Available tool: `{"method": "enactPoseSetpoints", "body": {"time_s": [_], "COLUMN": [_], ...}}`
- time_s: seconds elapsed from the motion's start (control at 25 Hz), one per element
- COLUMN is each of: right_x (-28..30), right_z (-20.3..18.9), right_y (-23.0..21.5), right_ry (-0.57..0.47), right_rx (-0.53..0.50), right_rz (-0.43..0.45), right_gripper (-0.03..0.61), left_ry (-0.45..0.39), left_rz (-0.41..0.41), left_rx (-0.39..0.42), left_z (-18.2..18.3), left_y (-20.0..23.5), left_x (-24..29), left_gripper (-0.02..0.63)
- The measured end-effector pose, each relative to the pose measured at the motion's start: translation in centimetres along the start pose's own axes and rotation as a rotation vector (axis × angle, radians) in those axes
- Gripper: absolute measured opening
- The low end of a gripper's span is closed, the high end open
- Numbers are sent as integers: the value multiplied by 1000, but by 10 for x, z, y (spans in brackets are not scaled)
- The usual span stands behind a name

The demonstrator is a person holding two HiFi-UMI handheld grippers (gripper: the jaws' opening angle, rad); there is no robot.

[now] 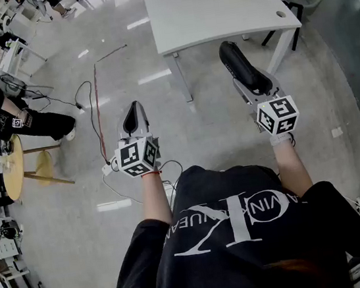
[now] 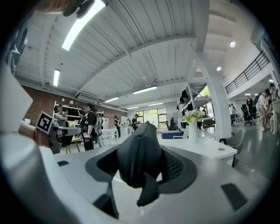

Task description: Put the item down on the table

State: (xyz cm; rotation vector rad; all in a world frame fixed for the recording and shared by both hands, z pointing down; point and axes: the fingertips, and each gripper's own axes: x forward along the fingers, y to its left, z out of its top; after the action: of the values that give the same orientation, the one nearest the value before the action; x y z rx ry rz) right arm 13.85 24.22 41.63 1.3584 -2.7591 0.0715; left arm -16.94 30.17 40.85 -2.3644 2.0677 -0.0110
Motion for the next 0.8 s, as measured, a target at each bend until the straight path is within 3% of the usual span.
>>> {"method": "enactPoseSetpoints", "body": {"time_s": [0.8], "right_x": [-10], "right_z": [-11], "right_y": [-8], "right_ry": [3], "right_rx": [68], "right_rz": [-3], "right_gripper": [261], "left_ry": [27], "left_rz": [-1], "left_rx": [-12], "left_z": [-11], "left_y": [-6], "left_x": [-5], "left_gripper": [11]}}
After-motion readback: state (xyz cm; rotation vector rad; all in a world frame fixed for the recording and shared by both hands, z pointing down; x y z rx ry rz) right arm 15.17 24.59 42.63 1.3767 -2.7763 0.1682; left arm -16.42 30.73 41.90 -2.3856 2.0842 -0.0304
